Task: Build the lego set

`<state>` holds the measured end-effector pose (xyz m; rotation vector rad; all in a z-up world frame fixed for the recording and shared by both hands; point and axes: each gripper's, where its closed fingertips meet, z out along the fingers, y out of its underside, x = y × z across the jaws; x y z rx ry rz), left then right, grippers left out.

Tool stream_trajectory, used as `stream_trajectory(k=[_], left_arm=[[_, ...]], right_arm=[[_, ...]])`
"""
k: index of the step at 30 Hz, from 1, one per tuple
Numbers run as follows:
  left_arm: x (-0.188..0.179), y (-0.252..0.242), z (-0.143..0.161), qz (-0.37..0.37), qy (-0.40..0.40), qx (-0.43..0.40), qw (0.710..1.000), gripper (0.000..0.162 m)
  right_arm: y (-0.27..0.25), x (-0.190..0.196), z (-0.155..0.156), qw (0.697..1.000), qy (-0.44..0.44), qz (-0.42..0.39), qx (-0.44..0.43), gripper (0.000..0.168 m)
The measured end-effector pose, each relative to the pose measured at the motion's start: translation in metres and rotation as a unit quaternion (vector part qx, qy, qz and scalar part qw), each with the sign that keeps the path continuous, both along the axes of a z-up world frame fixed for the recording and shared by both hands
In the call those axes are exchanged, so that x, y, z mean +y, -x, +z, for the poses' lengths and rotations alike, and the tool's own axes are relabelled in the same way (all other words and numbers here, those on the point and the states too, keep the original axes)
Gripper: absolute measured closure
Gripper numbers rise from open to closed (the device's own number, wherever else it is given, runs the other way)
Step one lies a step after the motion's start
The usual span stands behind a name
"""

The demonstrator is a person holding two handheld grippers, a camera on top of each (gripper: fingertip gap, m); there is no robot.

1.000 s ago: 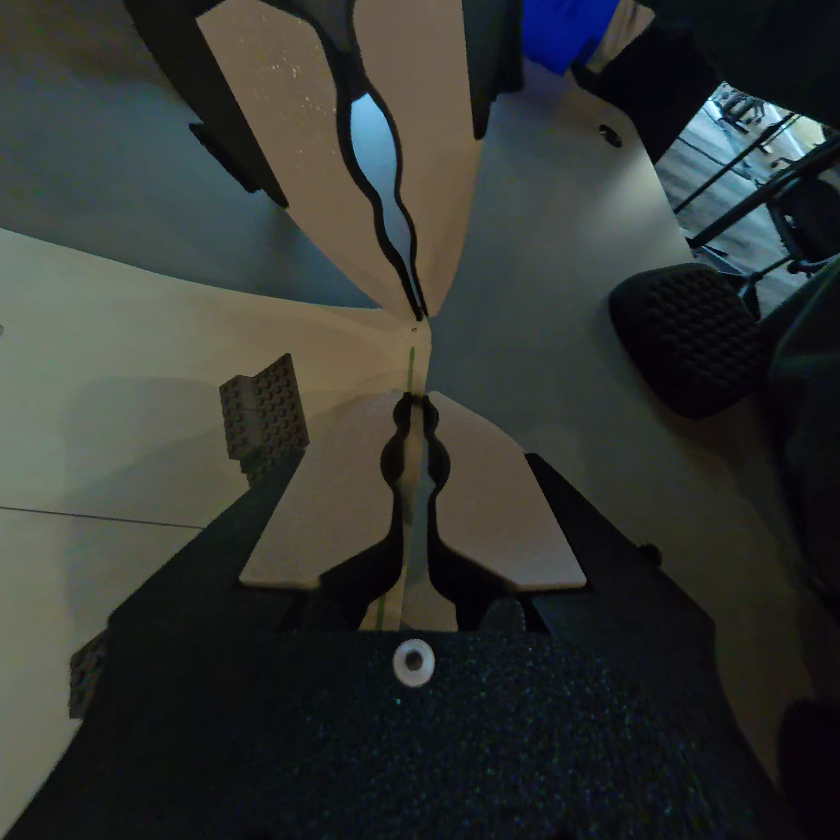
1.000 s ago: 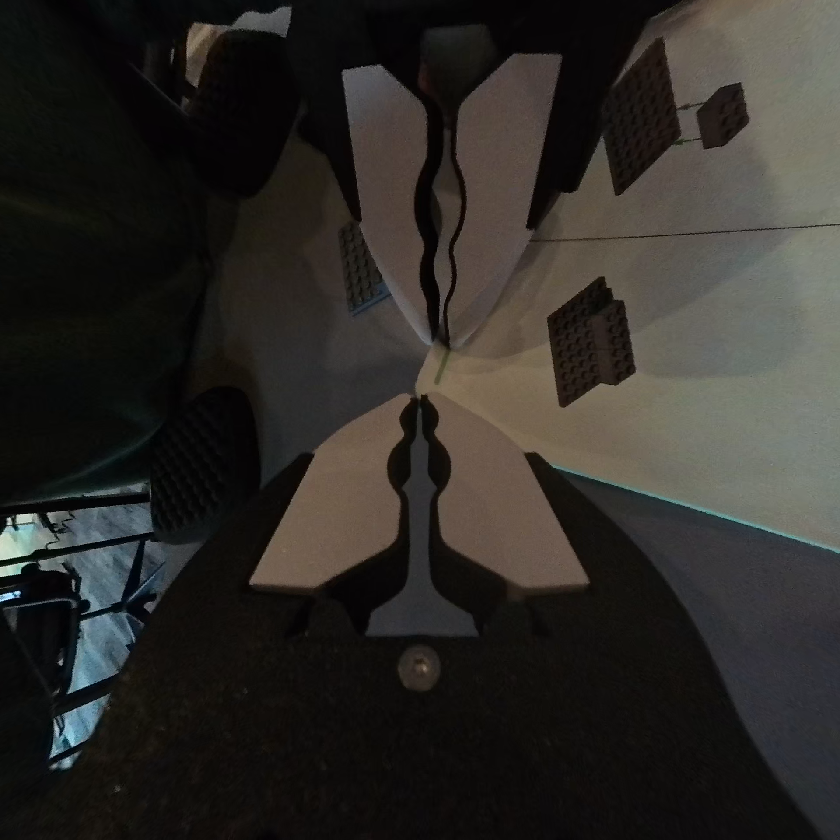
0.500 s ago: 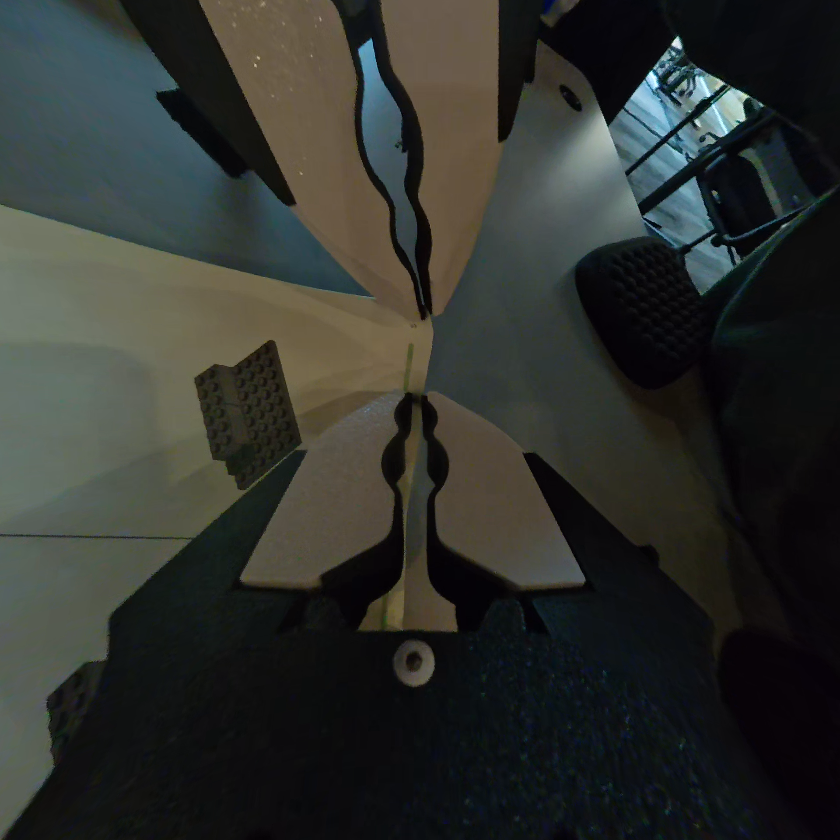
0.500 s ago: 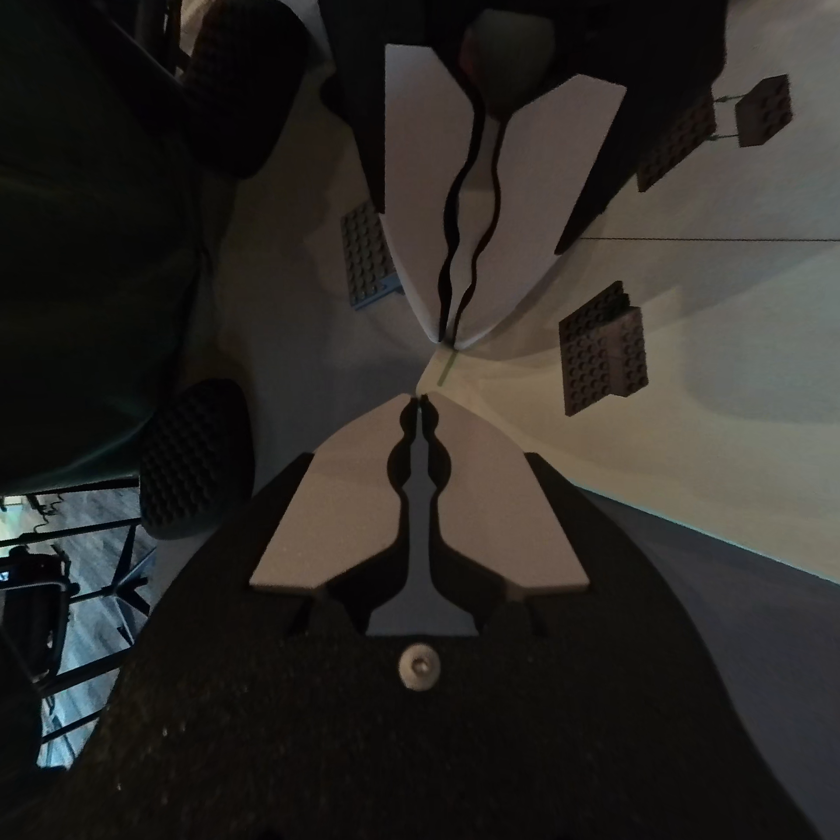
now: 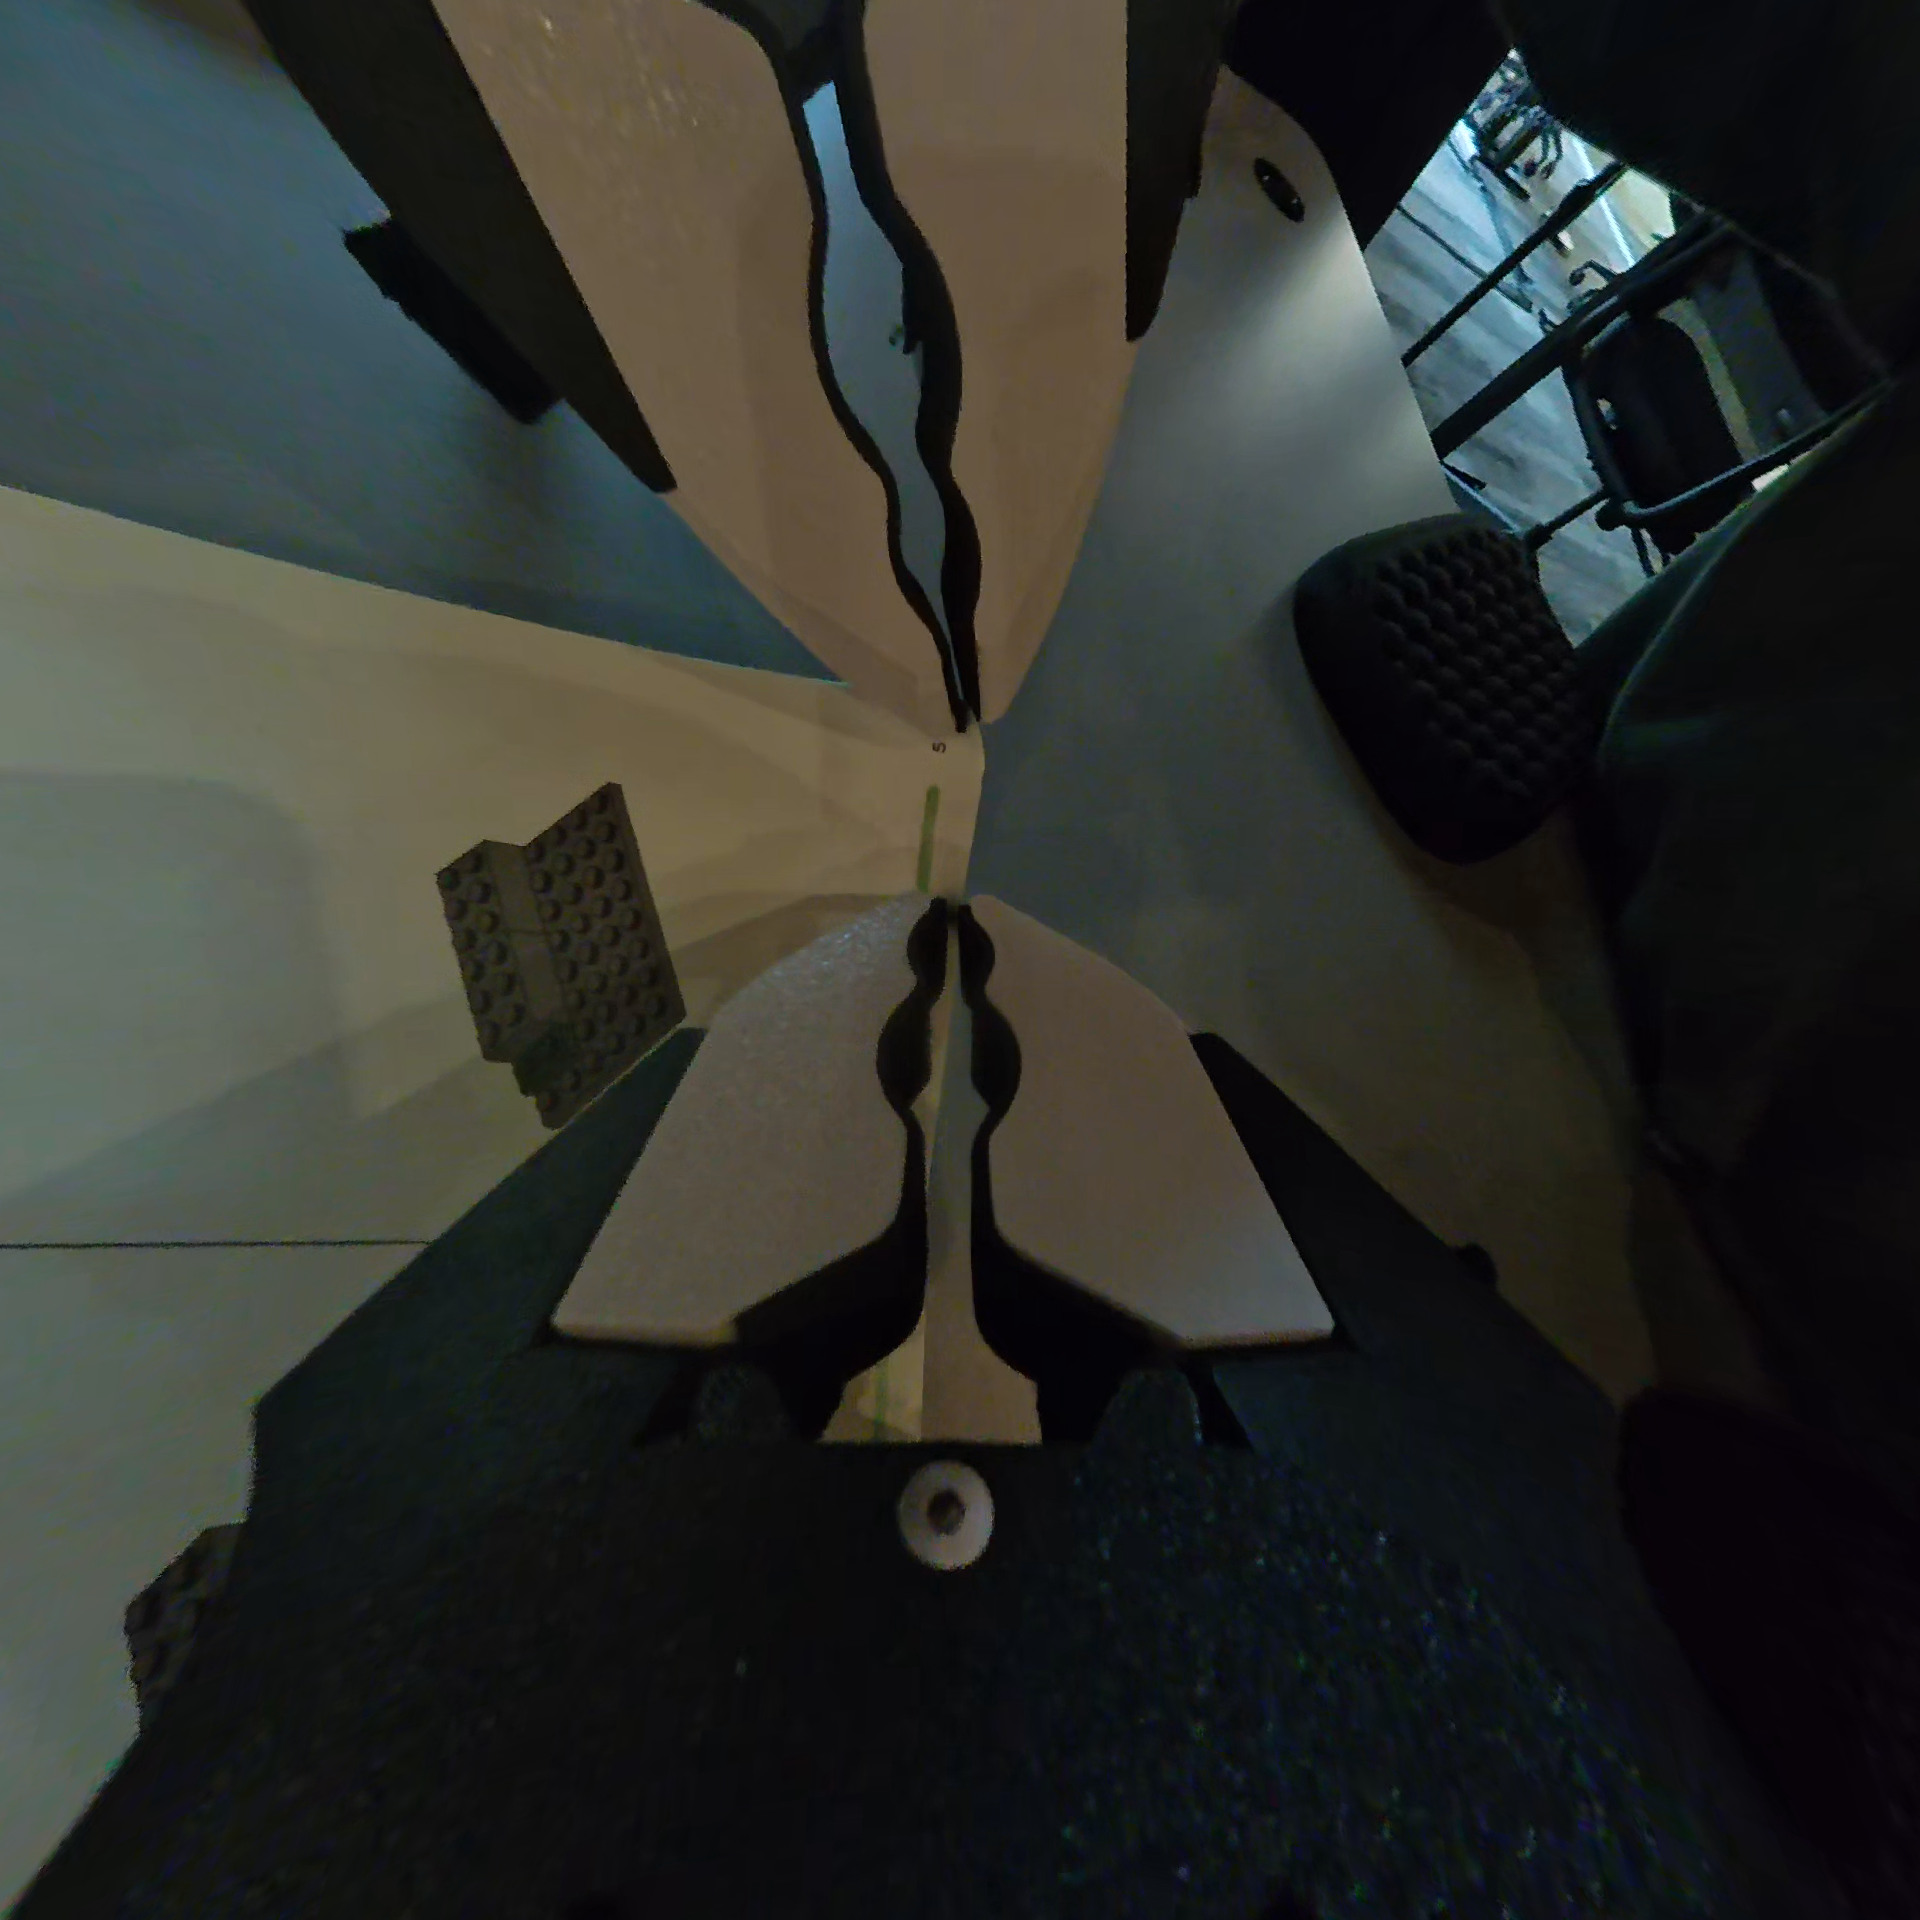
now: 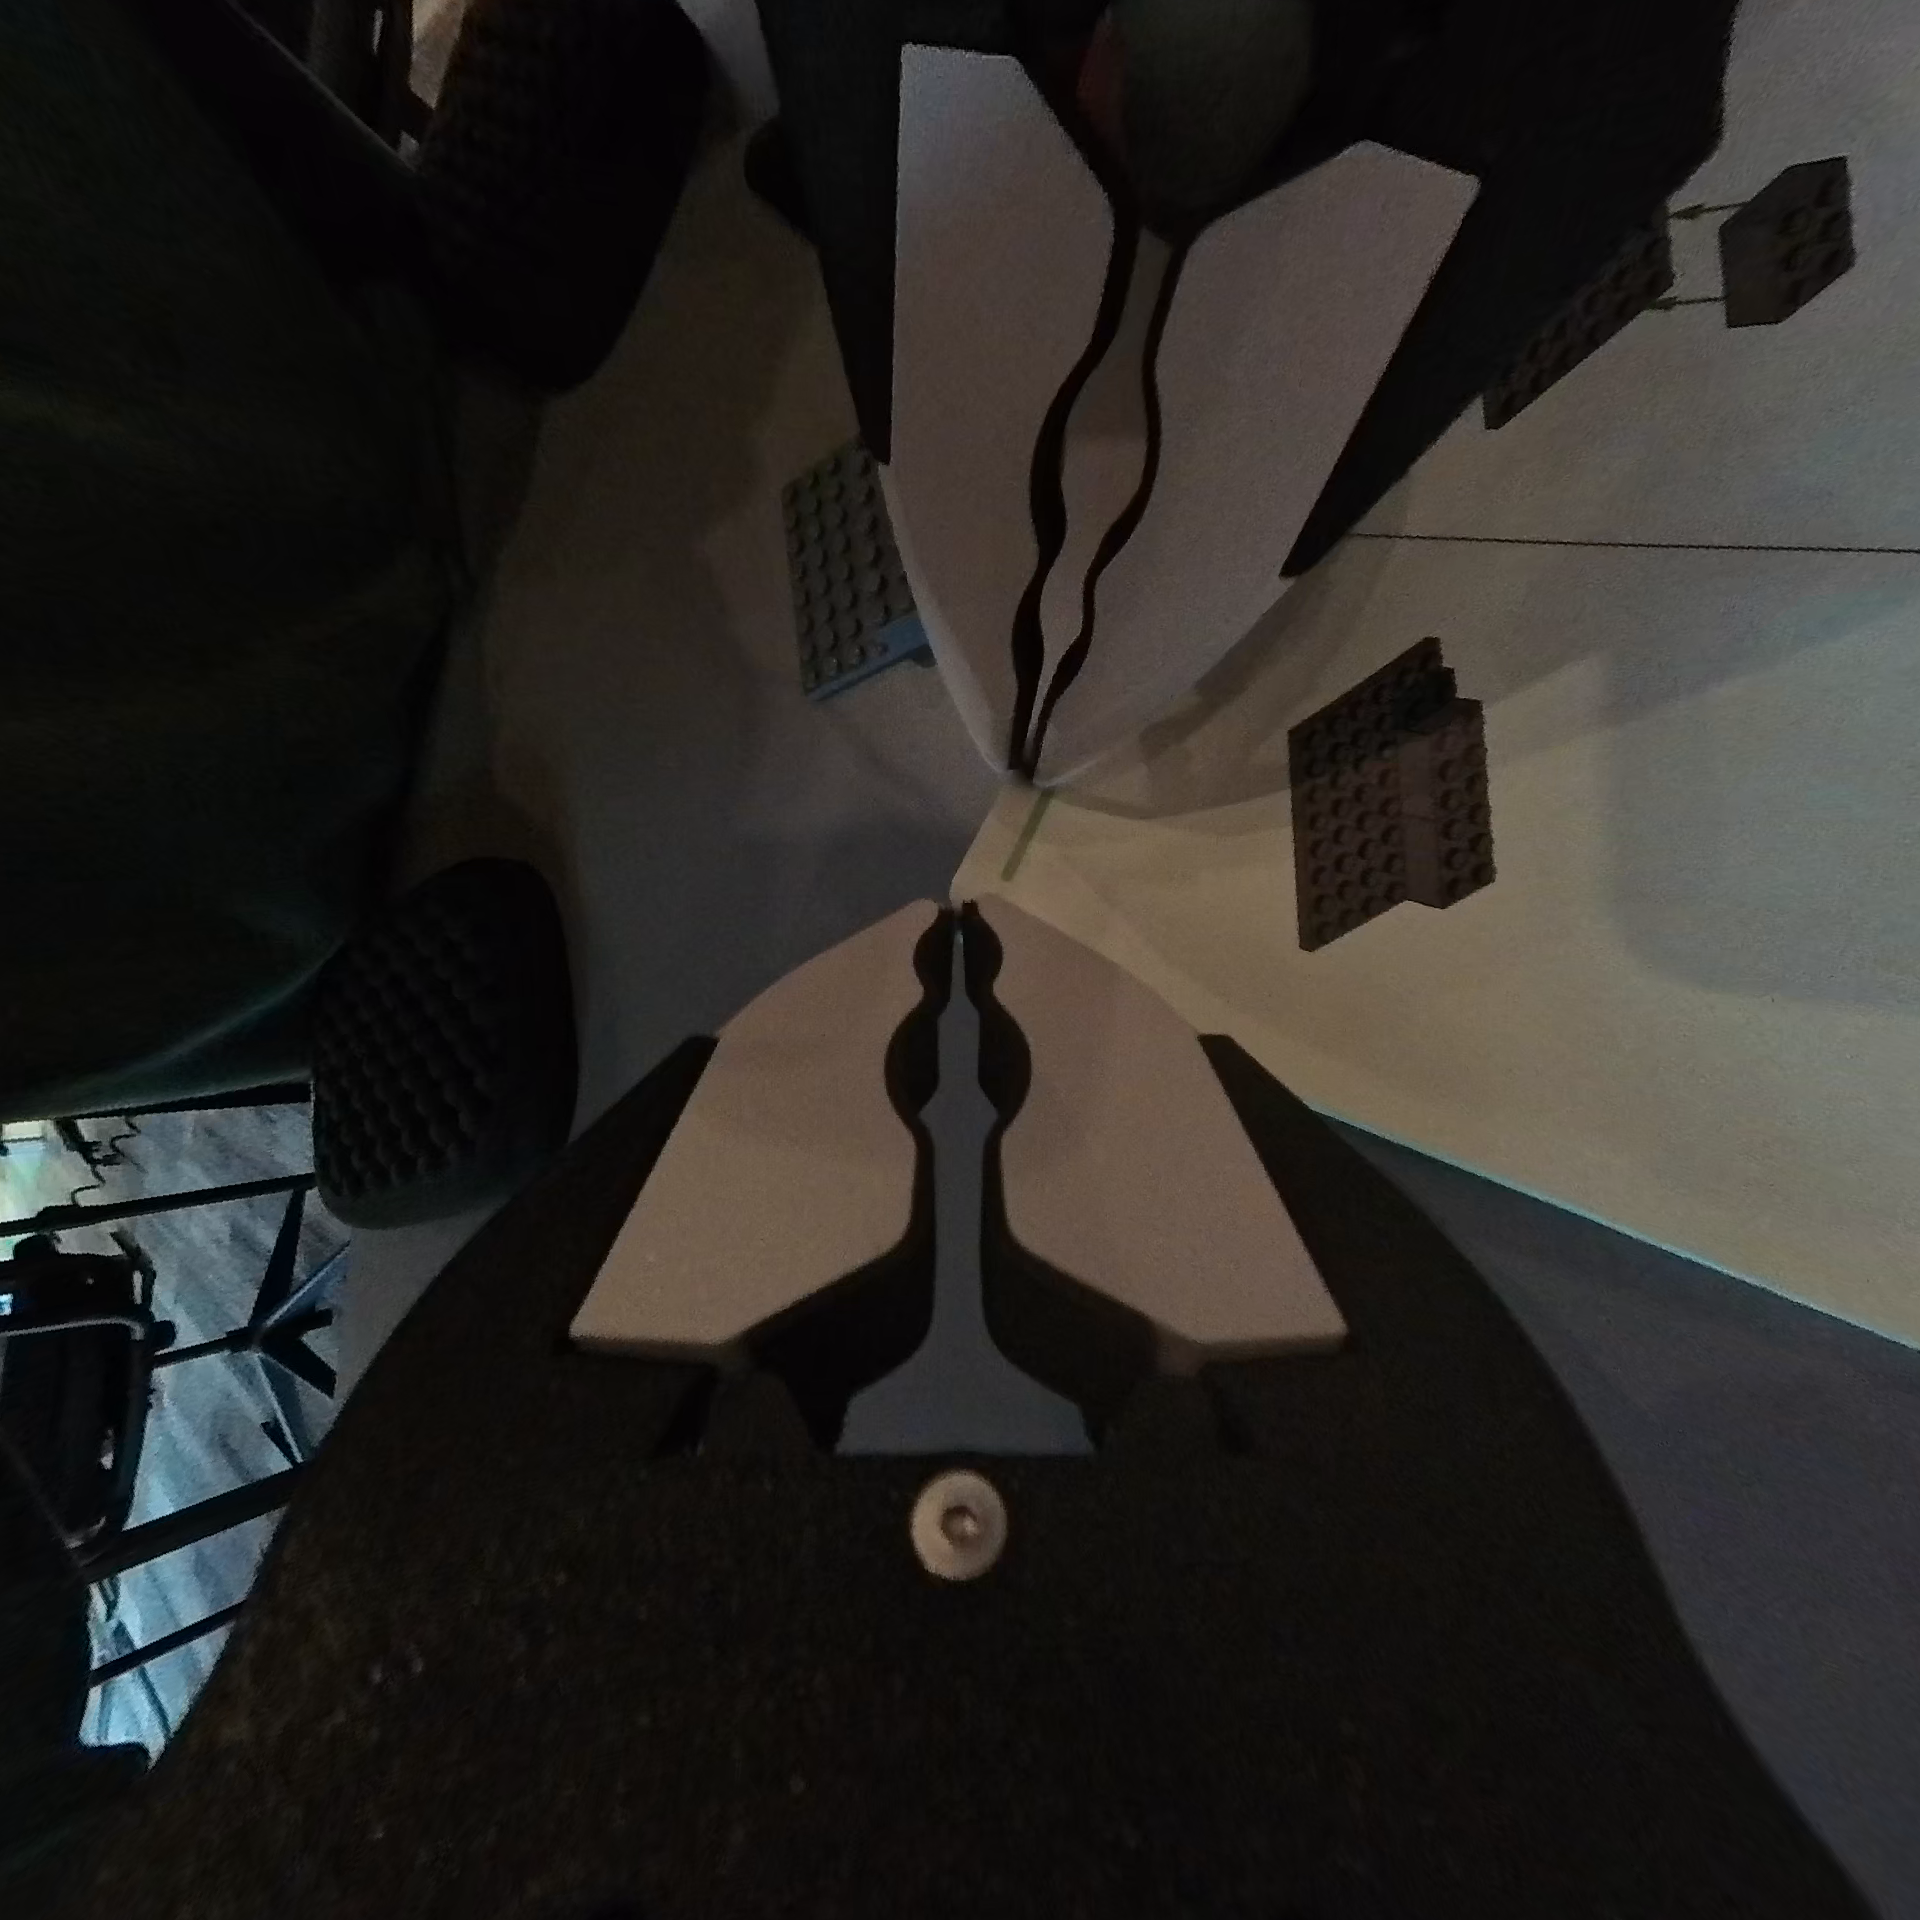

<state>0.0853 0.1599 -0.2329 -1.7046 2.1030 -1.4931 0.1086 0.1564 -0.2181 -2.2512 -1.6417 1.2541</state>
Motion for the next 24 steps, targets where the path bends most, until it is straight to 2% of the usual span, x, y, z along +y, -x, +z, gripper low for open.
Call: stream_trajectory(k=[8,12,17,20,24], left_arm=[[0.002,0.000,0.004,0.000,-0.018,0.001,1.000,0.162],[0.006,-0.003,0.010,0.019,-0.028,-0.007,0.999,0.162],[0.010,-0.002,0.017,0.032,-0.037,-0.018,0.999,0.162],[0.009,-0.001,0.020,0.037,-0.038,-0.028,0.998,0.162],[0.010,0.000,0.019,0.039,-0.044,-0.025,0.998,0.162]], right_arm=[[0.000,0.000,0.002,1.000,-0.018,-0.012,0.006,0.167],[0.002,0.004,0.014,0.997,-0.069,-0.031,0.022,0.163],[0.003,0.021,0.026,0.975,-0.202,-0.093,0.010,0.139],[0.006,0.025,0.031,0.962,-0.244,-0.119,0.028,0.142],[0.004,0.022,0.023,0.968,-0.225,-0.113,0.011,0.149]])
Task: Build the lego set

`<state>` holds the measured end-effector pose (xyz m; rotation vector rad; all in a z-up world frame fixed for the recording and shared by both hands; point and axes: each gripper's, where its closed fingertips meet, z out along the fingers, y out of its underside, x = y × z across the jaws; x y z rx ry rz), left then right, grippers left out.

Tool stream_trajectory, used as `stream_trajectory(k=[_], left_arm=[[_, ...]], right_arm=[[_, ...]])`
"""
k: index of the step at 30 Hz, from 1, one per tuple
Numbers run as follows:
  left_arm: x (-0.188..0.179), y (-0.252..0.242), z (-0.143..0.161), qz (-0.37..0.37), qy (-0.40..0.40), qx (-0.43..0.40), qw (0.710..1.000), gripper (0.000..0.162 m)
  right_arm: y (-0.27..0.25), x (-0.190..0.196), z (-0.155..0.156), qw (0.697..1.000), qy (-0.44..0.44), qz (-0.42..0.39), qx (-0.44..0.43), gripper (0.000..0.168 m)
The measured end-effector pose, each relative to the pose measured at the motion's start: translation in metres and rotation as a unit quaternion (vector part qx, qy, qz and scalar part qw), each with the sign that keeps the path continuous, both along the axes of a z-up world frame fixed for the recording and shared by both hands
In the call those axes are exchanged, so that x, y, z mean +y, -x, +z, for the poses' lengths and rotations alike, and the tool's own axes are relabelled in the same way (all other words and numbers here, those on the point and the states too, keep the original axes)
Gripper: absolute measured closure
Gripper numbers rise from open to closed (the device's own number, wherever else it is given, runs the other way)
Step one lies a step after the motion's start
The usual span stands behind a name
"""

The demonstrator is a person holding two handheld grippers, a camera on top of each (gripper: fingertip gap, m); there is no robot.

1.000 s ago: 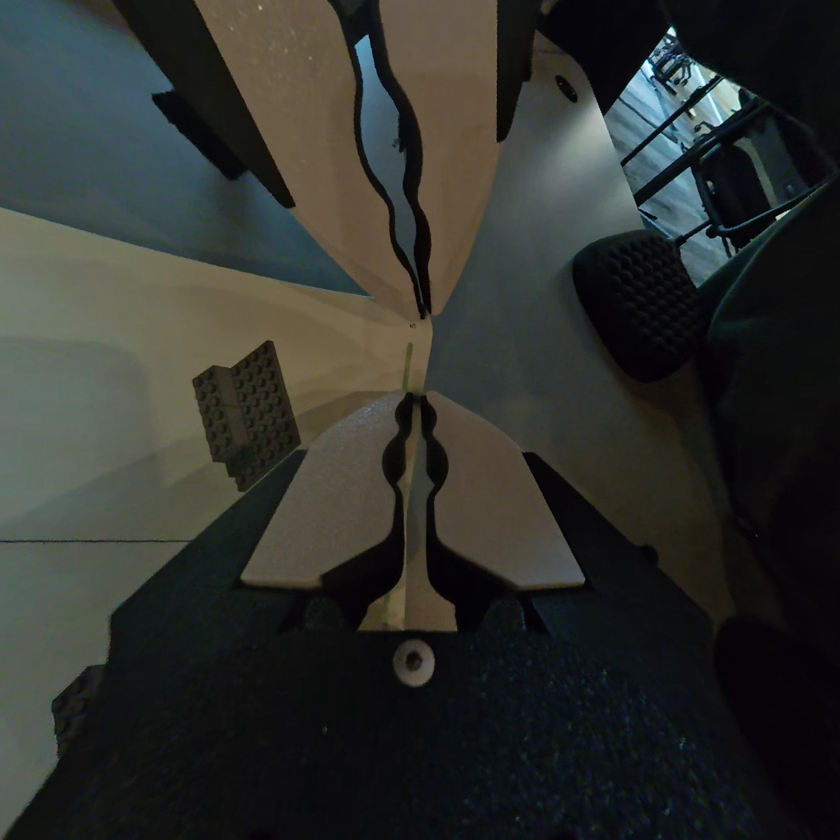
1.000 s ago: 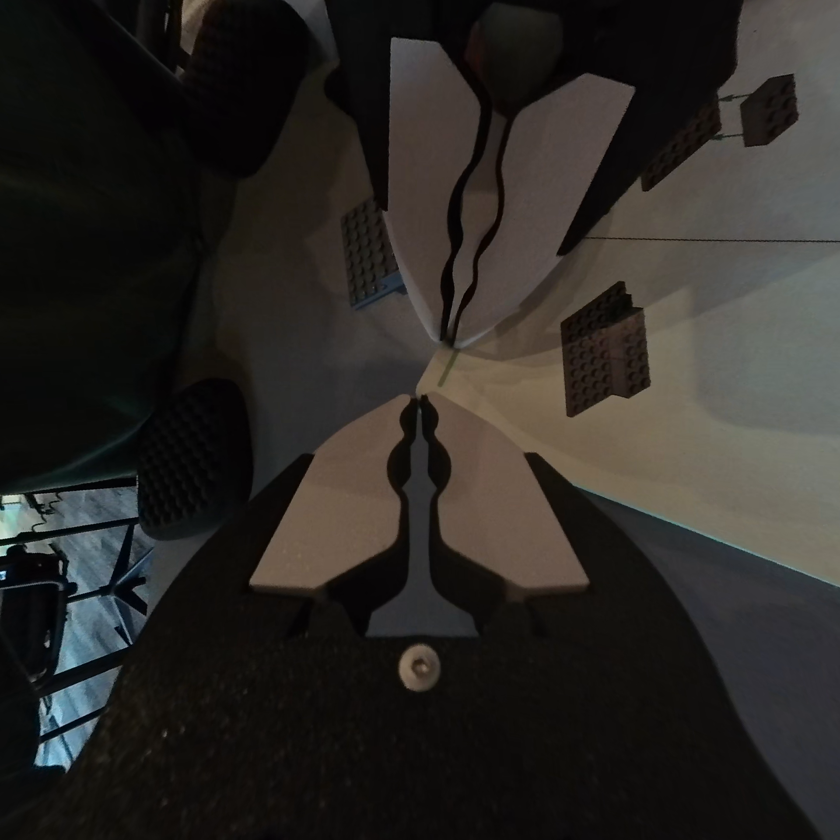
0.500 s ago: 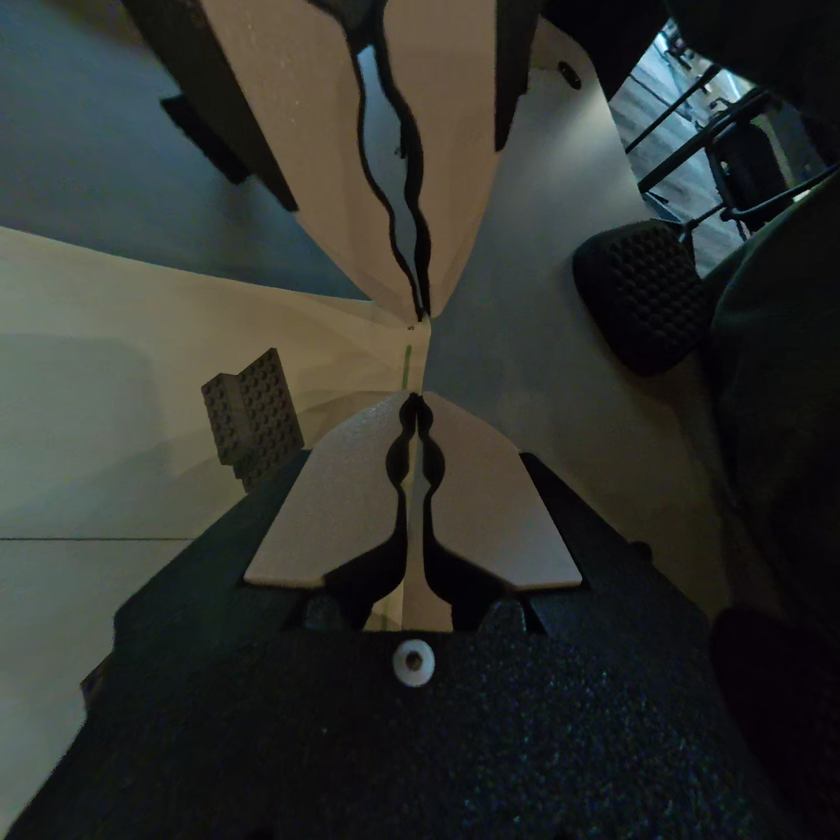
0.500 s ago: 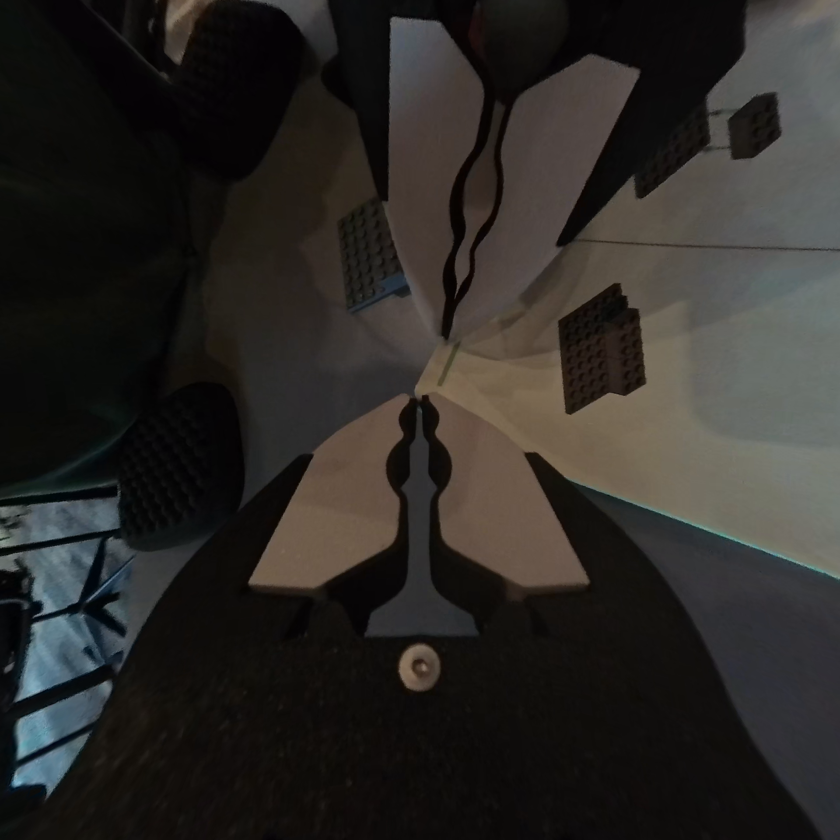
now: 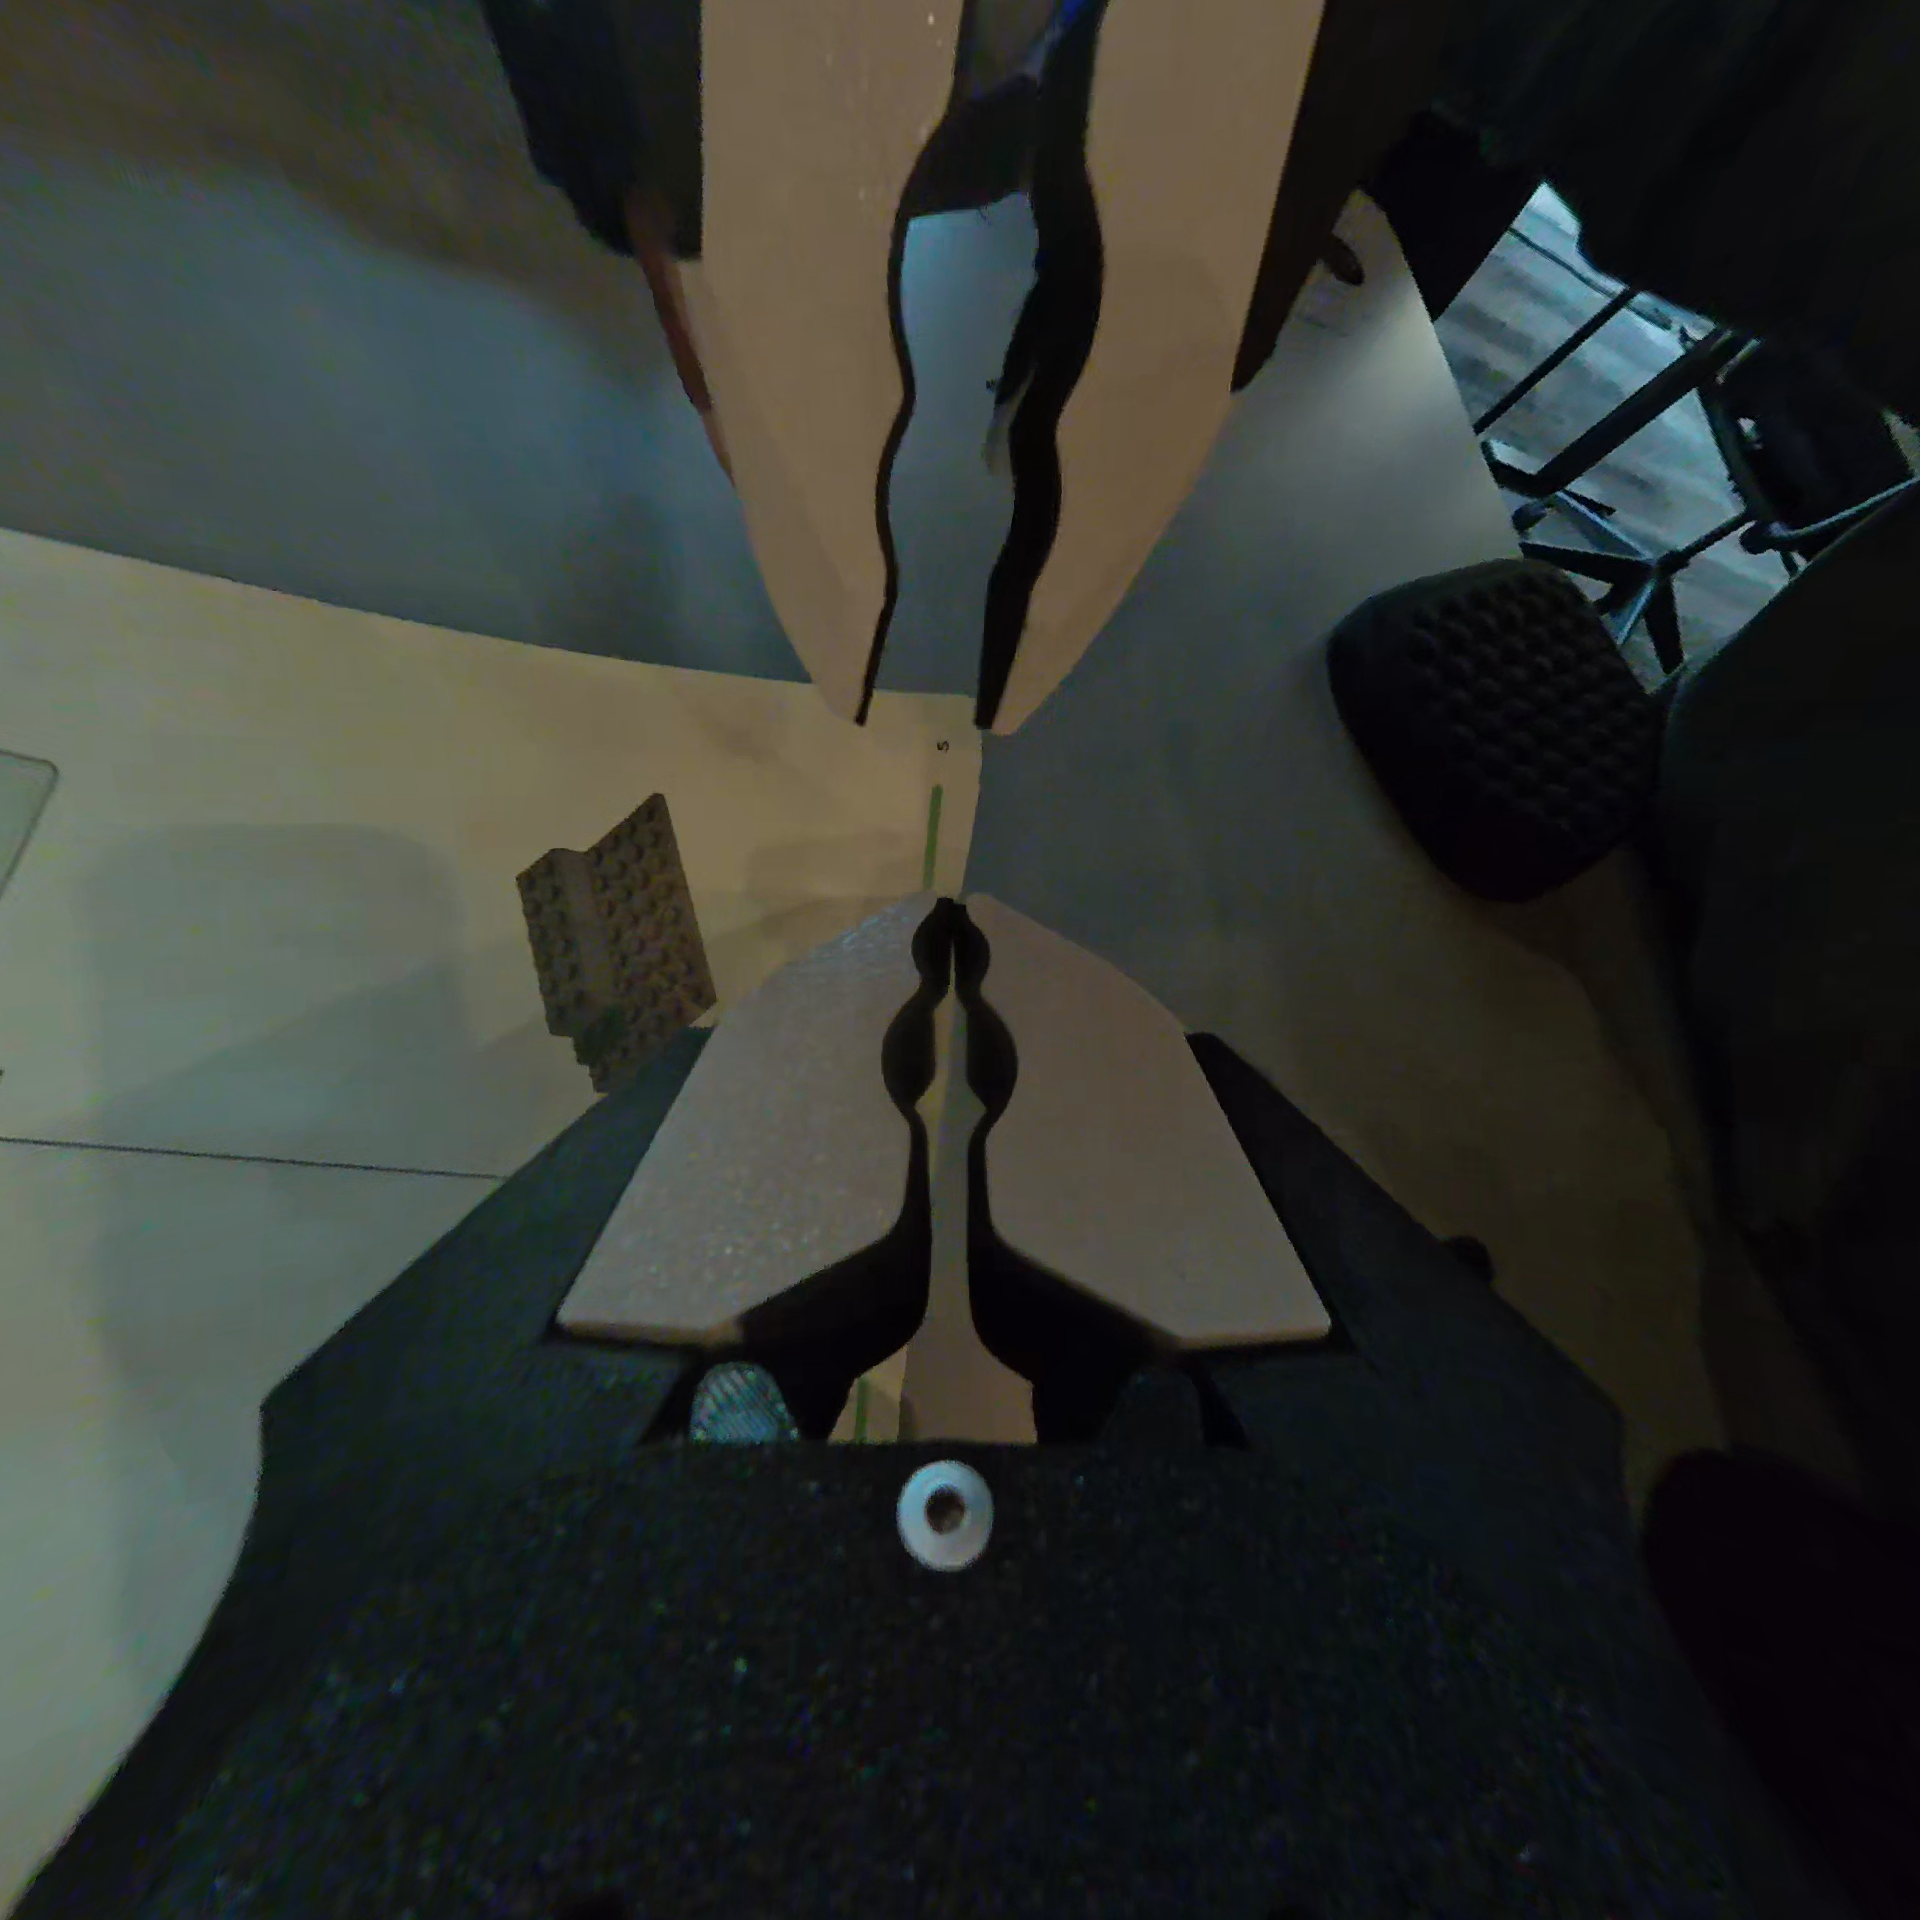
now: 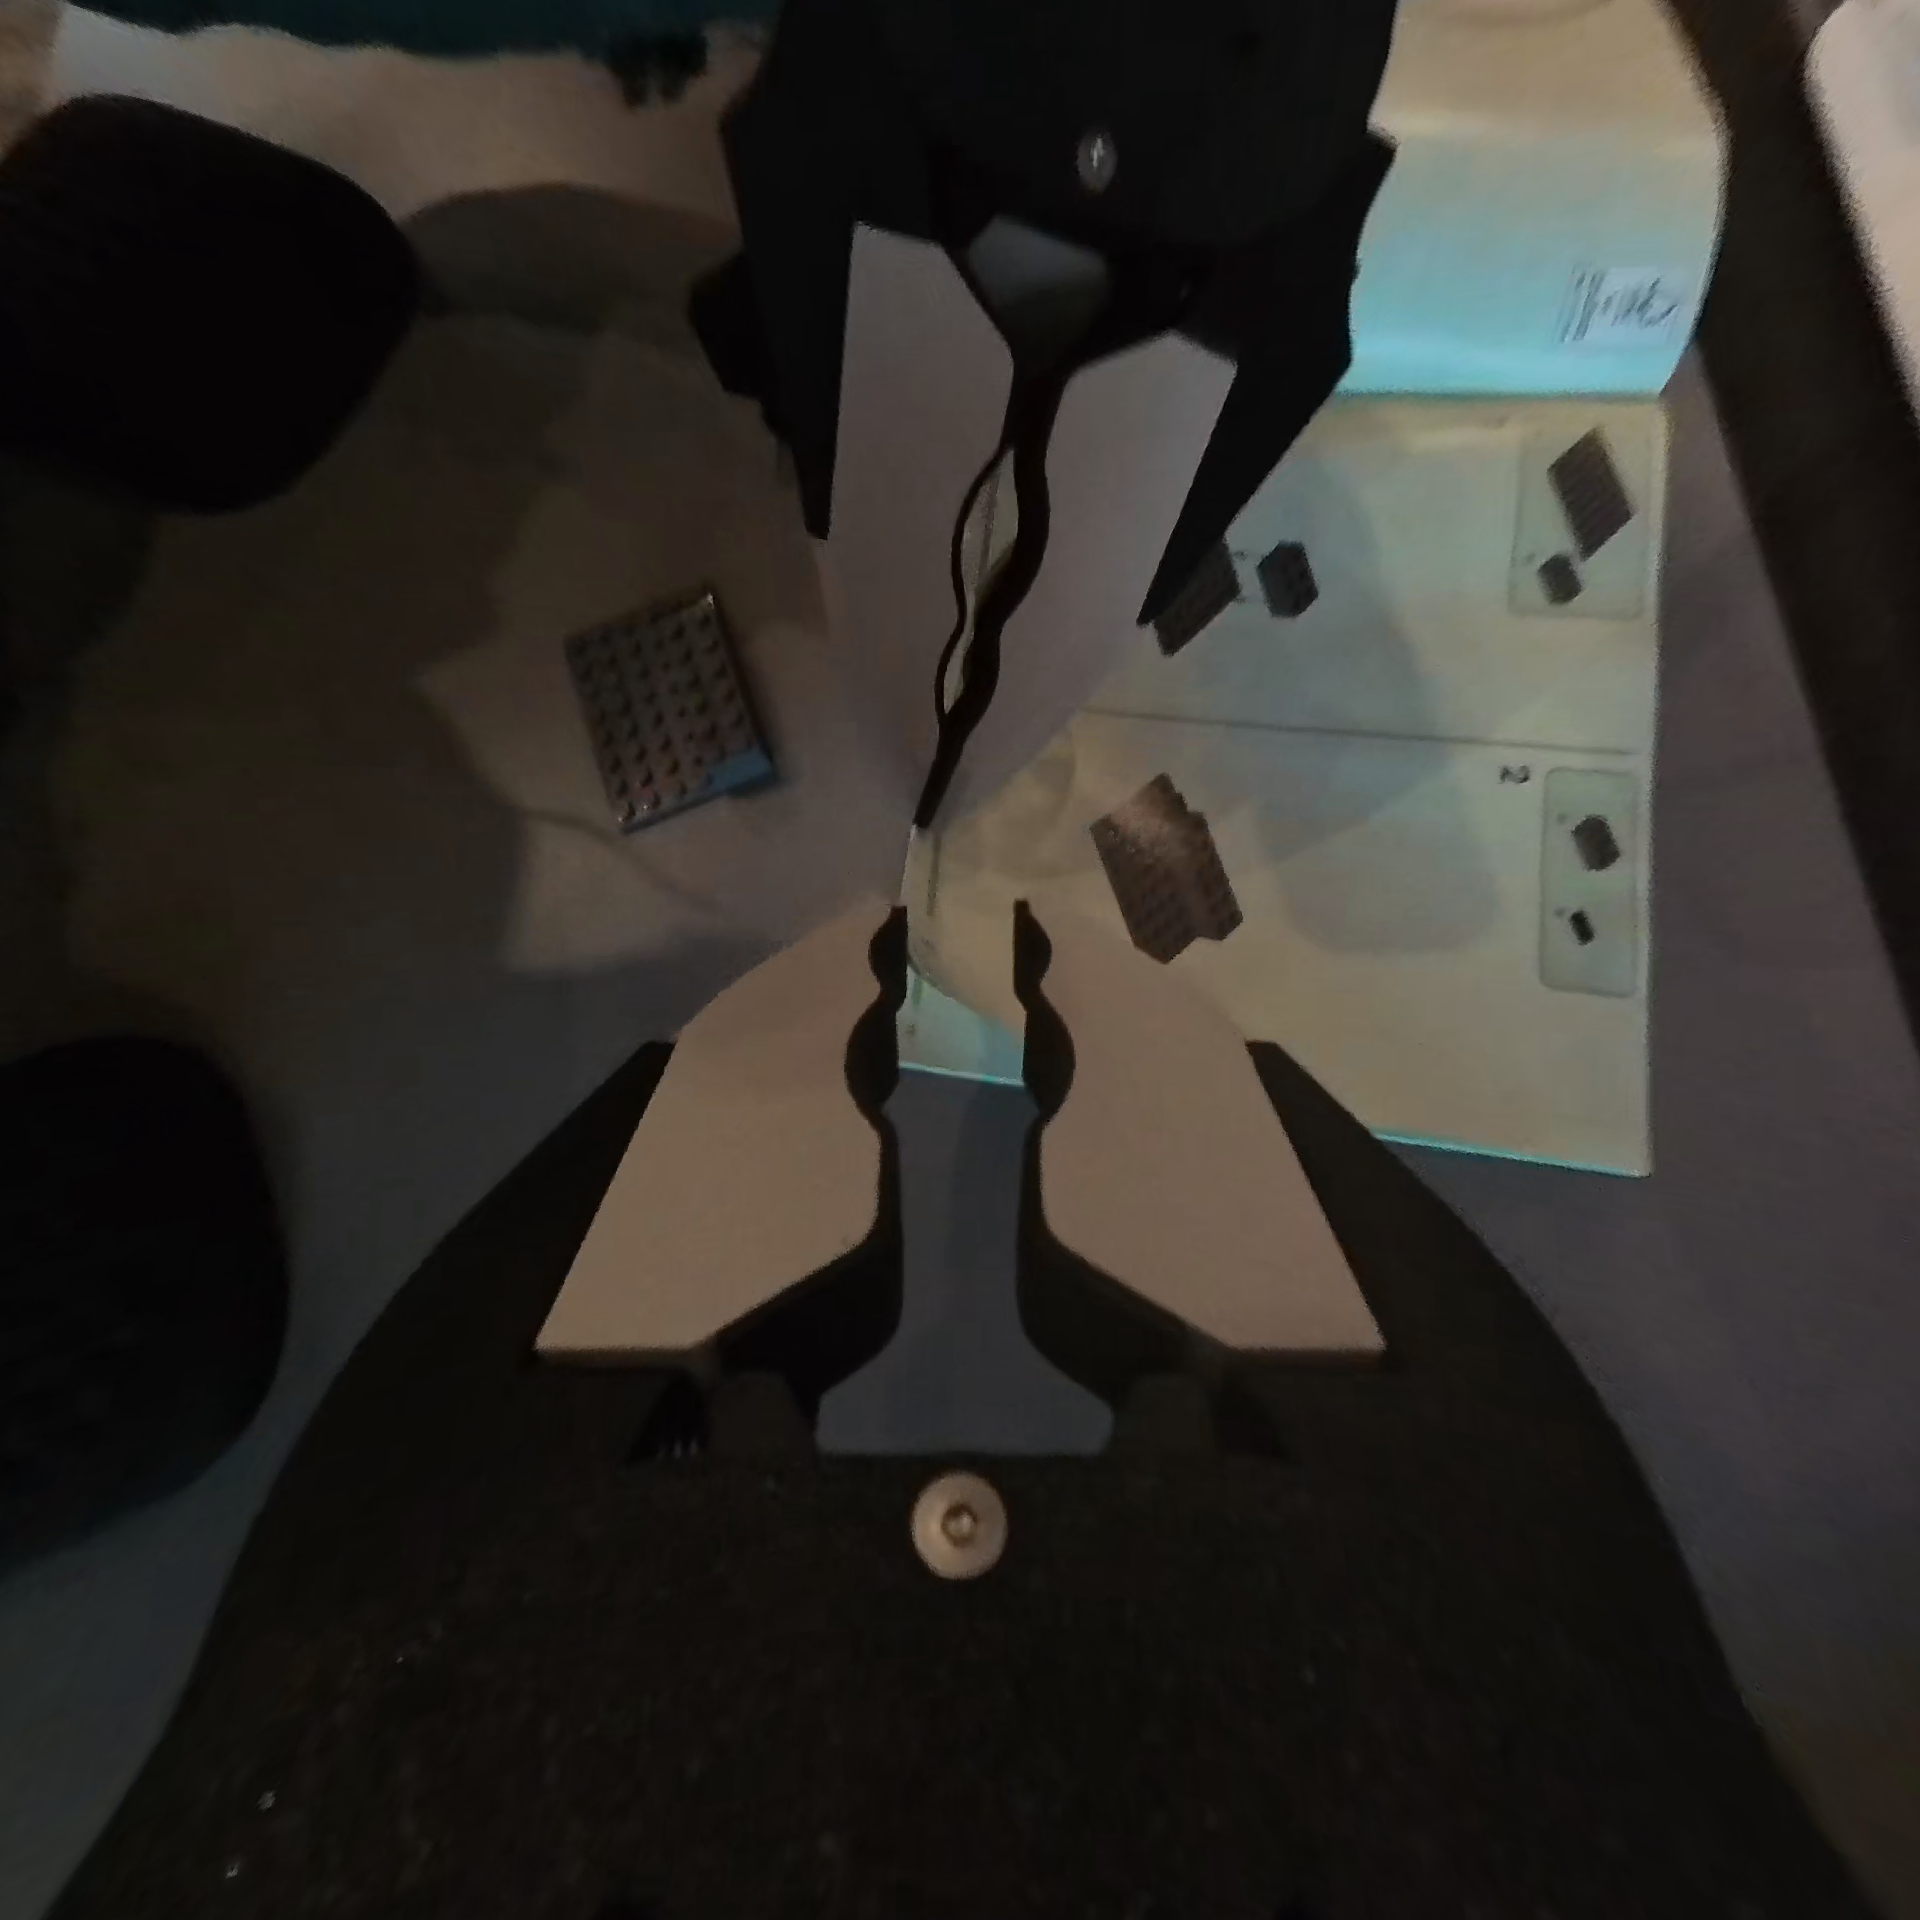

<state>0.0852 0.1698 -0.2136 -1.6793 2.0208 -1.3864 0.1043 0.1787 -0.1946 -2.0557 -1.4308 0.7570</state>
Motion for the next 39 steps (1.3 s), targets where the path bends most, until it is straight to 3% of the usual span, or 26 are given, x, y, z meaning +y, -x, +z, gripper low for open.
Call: stream_trajectory(k=[5,10,16,21,26,30,31,35,39], left_arm=[[-0.001,0.000,-0.002,0.001,0.000,0.000,1.000,0.162],[-0.002,0.000,-0.003,0.001,0.003,0.001,1.000,0.162],[-0.001,0.001,-0.003,-0.002,0.006,0.000,1.000,0.162],[-0.003,0.001,-0.003,-0.005,0.005,0.000,1.000,0.162],[-0.004,0.002,-0.003,-0.006,0.003,-0.002,1.000,0.162],[-0.005,0.004,0.006,0.002,0.007,-0.020,1.000,0.141],[-0.002,0.003,0.010,0.013,0.001,-0.028,1.000,0.135],[0.014,-0.004,0.024,0.073,-0.064,-0.051,0.994,0.135],[0.036,-0.003,0.032,0.142,-0.190,-0.055,0.970,0.162]], right_arm=[[0.002,0.001,-0.004,1.000,0.020,0.009,-0.008,0.150],[0.002,0.001,-0.009,0.999,0.024,0.015,-0.020,0.168],[0.003,-0.003,-0.006,0.999,0.031,0.027,-0.023,0.155],[0.001,-0.002,-0.008,0.999,0.037,0.026,-0.024,0.168],[0.003,-0.002,-0.006,0.998,0.051,0.030,-0.013,0.168],[0.004,0.004,0.001,0.999,0.006,0.029,-0.021,0.168],[0.005,0.004,0.004,0.999,-0.005,0.027,-0.021,0.168],[0.012,0.013,0.020,0.998,-0.054,0.024,-0.026,0.168],[0.019,0.029,0.045,0.993,-0.111,0.009,-0.034,0.168]])
